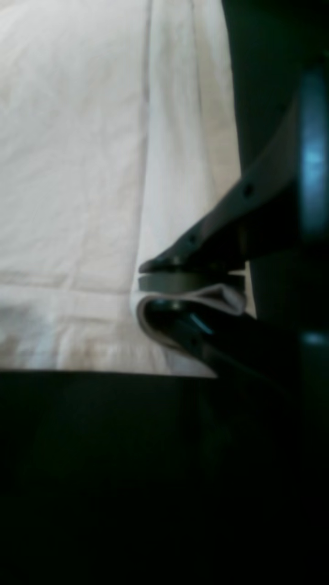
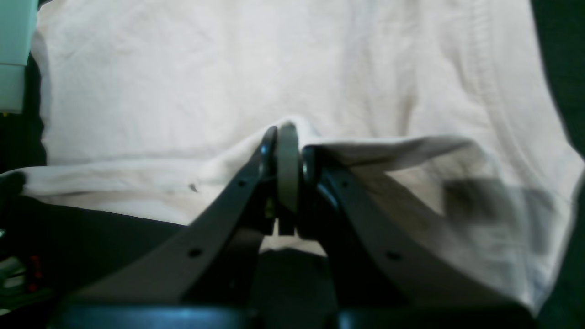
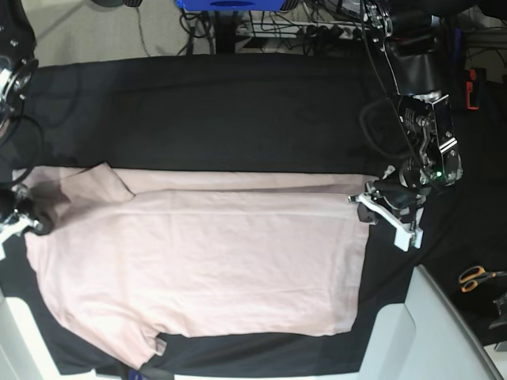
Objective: Fold the T-shirt properly
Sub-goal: 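Lift the shoulder edge with both grippers and fold it over the shirt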
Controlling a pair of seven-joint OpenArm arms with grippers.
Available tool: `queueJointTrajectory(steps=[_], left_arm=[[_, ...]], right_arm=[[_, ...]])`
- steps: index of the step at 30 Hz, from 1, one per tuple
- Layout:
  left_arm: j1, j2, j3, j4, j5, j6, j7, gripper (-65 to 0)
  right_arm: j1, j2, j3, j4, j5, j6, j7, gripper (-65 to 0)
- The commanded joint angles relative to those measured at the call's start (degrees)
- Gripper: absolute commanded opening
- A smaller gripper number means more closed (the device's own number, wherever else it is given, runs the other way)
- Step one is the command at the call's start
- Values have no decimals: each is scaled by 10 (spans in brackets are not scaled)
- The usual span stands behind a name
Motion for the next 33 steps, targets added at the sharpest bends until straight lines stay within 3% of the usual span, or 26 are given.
queueJointTrajectory(steps=[1, 6, 9, 19, 28, 33], left_arm=[[-19, -5, 9, 1, -7, -2, -10, -650], [-39, -5, 16, -23, -7, -1, -10, -650], [-48, -6, 21, -25, -7, 26, -12, -650], [-83, -6, 23, -64, -7, 34, -13, -650], [-87, -13, 19, -64, -7, 35, -15, -650], [-87, -13, 22, -74, -7, 35, -45, -650]], right_arm=[[19, 13, 1, 3, 9, 5, 17, -647], [38, 7, 2, -21, -51, 5, 53, -647], [38, 7, 2, -22, -61, 5, 74, -647], [38, 0, 2, -23, -62, 5, 120, -647], [46, -18, 2, -23, -62, 5, 128, -648], [46, -24, 2, -23, -62, 5, 153, -648]])
